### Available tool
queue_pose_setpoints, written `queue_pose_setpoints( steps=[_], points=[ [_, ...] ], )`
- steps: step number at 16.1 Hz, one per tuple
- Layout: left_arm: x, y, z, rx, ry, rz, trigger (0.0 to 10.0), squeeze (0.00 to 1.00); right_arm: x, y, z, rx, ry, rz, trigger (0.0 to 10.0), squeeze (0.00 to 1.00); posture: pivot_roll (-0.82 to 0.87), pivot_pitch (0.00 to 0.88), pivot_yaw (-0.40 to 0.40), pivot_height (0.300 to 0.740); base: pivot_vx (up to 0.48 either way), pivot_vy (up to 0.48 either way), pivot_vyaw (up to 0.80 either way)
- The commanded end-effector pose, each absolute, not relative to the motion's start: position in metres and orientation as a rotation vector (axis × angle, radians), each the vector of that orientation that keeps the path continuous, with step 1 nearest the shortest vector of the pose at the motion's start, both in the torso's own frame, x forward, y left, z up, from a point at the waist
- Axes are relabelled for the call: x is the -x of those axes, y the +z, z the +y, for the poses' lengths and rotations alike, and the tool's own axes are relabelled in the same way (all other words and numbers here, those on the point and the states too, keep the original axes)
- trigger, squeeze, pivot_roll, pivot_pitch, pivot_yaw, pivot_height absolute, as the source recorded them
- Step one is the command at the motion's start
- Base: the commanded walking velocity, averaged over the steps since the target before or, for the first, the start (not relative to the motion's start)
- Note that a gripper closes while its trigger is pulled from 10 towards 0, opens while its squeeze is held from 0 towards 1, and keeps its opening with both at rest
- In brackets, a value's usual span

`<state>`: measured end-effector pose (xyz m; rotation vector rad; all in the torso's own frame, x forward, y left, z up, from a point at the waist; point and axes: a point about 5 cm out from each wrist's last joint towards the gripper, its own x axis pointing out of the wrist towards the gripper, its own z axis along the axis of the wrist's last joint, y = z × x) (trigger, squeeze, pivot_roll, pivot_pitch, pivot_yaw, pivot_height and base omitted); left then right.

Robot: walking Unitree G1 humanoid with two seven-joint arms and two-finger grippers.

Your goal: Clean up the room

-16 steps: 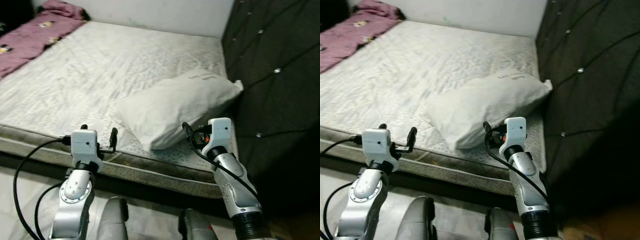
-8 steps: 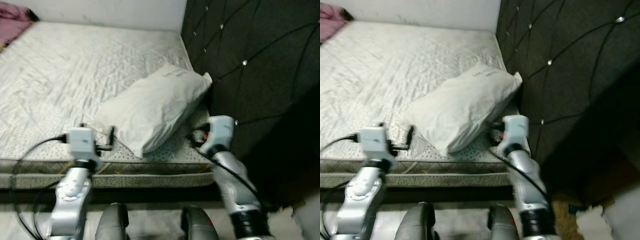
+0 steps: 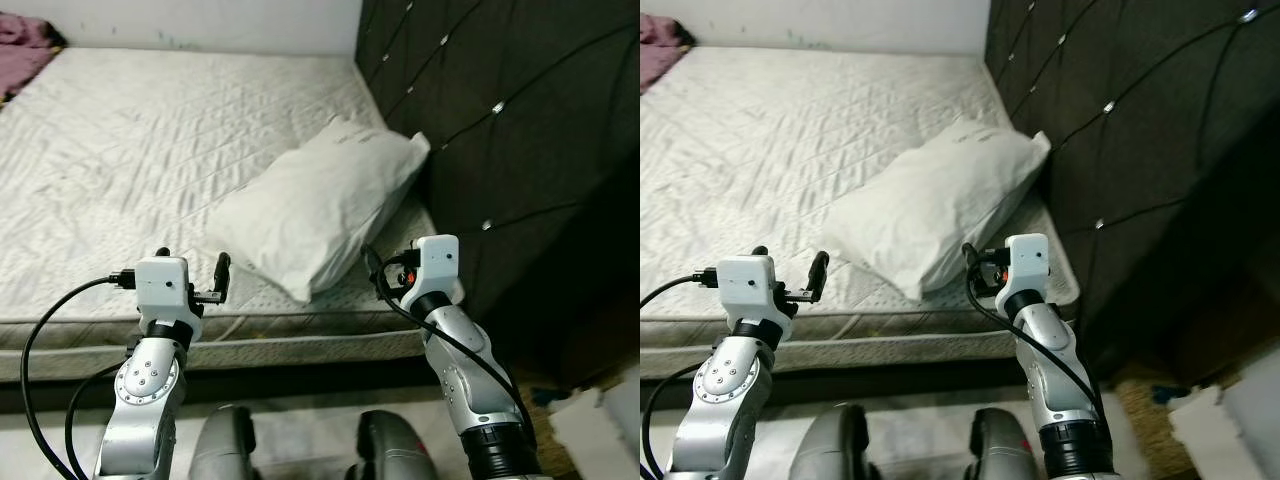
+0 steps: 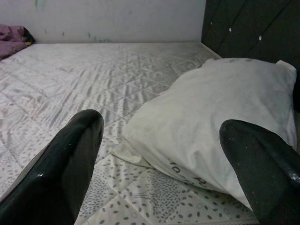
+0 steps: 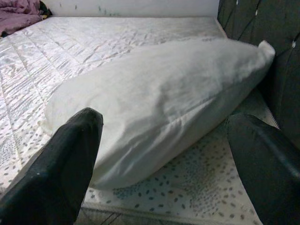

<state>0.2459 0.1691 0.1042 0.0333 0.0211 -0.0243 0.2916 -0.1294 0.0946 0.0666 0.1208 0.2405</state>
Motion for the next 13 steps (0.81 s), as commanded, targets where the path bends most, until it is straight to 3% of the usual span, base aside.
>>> queue_pose_setpoints(
  steps=[1, 9, 13],
  points=[
    [-0.2472, 0.1075, 0.1661, -0.036, -0.033, 0.012, 10.0, 0.0, -0.2928, 0.098, -0.133, -0.066, 0.23, 0.109, 10.0, 0.0, -0.1, 0.025, -0.027, 0.651, 0.0, 0.0, 0.0],
    [-0.2479, 0.1071, 0.1679, -0.024, -0.009, 0.017, 10.0, 0.0, -0.2929, 0.0978, -0.1322, -0.068, 0.241, 0.111, 10.0, 0.0, -0.1, 0.024, -0.031, 0.582, 0.0, 0.0, 0.0],
    [-0.2477, 0.1079, 0.168, -0.022, -0.011, 0.01, 10.0, 0.0, -0.2929, 0.0974, -0.1322, -0.067, 0.241, 0.113, 10.0, 0.0, -0.1, 0.022, -0.032, 0.582, 0.0, 0.0, 0.0]
  ],
)
